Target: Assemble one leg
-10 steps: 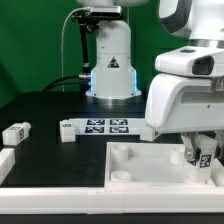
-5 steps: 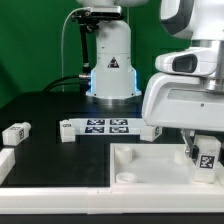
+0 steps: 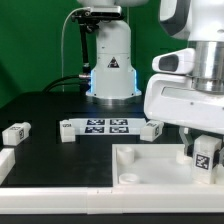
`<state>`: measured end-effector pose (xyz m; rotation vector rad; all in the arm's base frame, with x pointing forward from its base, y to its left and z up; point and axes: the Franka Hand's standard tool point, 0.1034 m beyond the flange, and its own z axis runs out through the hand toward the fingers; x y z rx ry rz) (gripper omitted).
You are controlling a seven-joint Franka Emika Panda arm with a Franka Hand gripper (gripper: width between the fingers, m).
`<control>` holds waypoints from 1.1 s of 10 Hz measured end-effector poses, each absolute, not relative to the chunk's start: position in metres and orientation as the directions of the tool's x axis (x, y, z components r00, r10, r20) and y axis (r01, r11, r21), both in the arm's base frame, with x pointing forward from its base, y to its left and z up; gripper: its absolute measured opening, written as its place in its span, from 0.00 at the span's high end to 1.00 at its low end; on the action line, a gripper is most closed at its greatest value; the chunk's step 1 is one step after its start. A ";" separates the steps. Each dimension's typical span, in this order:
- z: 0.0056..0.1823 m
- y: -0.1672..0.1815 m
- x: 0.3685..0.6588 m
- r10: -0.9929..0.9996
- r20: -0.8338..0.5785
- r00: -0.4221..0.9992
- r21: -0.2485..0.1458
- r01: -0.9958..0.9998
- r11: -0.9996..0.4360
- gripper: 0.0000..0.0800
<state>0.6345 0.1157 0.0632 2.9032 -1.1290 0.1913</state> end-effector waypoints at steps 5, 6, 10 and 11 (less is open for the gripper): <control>0.063 0.115 0.633 -0.779 0.106 0.618 -0.046 -0.779 -0.625 0.51; 0.063 0.116 0.633 -0.779 0.107 0.618 -0.050 -0.779 -0.625 0.33; 0.066 0.121 0.627 -0.454 0.177 0.873 -0.065 -0.450 -0.891 0.19; 0.066 0.120 0.625 -0.334 0.183 0.925 -0.042 -0.332 -0.942 0.19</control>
Offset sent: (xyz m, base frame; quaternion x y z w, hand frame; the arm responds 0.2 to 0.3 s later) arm 0.0000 0.0000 0.0000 0.0000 0.0000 0.0899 0.9960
